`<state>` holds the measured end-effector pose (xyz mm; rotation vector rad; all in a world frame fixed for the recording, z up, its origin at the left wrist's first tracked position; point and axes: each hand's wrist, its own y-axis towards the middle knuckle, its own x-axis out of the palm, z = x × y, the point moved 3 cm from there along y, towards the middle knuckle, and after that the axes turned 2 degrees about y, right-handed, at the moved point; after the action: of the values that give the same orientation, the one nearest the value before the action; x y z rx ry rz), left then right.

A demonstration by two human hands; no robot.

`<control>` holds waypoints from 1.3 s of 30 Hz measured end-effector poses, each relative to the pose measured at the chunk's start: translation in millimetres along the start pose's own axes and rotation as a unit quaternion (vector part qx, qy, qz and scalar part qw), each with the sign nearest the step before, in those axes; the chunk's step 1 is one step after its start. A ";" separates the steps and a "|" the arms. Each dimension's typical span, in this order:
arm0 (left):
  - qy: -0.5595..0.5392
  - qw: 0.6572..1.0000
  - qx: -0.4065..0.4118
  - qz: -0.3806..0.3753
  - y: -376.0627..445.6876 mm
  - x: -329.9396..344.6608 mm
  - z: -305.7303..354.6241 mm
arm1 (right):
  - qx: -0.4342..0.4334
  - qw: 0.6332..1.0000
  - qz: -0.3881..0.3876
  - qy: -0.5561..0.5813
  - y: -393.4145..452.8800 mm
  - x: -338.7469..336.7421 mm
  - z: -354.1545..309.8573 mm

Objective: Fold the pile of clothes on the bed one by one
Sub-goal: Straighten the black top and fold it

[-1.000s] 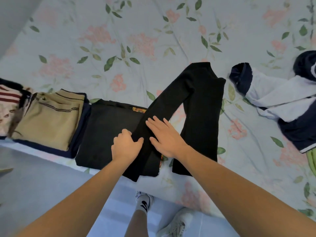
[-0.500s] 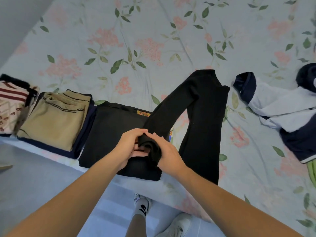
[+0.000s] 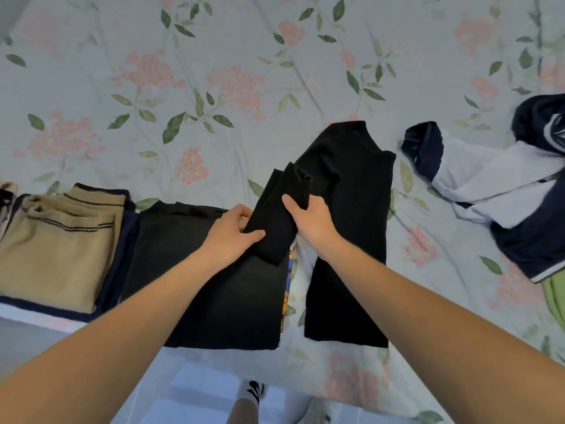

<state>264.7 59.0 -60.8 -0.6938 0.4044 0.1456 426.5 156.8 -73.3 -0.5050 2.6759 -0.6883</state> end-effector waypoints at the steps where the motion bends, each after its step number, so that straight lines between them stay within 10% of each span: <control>1: 0.016 1.000 0.005 0.014 6.1 1.1 0.0 | -0.010 1.000 0.011 -0.027 6.2 -0.6 2.1; 5: 0.101 0.991 0.080 0.046 19.6 8.9 -3.4 | -0.178 0.921 0.124 -0.324 1.5 -5.1 9.4; 9: 0.174 0.962 0.210 0.002 15.1 0.0 -17.5 | -0.316 0.837 -0.045 -0.444 -13.7 4.2 41.5; 12: 0.263 0.930 0.234 -0.111 15.0 -7.0 -29.4 | -0.263 0.836 -0.131 -0.463 -11.4 3.9 59.7; 18: 0.212 0.946 0.238 -0.066 46.6 -15.4 -5.8 | -0.223 0.876 -0.155 -0.399 -1.7 -3.4 46.7; 24: 0.111 0.976 0.177 -0.058 85.1 -8.9 33.2 | -0.107 0.960 -0.148 -0.212 4.5 -15.8 27.9; 29: 0.024 0.983 0.179 -0.040 107.9 10.4 75.4 | -0.053 0.997 0.023 0.042 25.7 -26.7 15.9; 39: 0.086 0.971 0.072 -0.211 173.3 29.0 123.1 | 0.109 0.859 0.135 0.481 72.8 -105.8 19.6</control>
<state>284.2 270.7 -89.6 -0.6361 0.4203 -0.3467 509.1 252.5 -102.9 0.4144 3.3539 -1.4141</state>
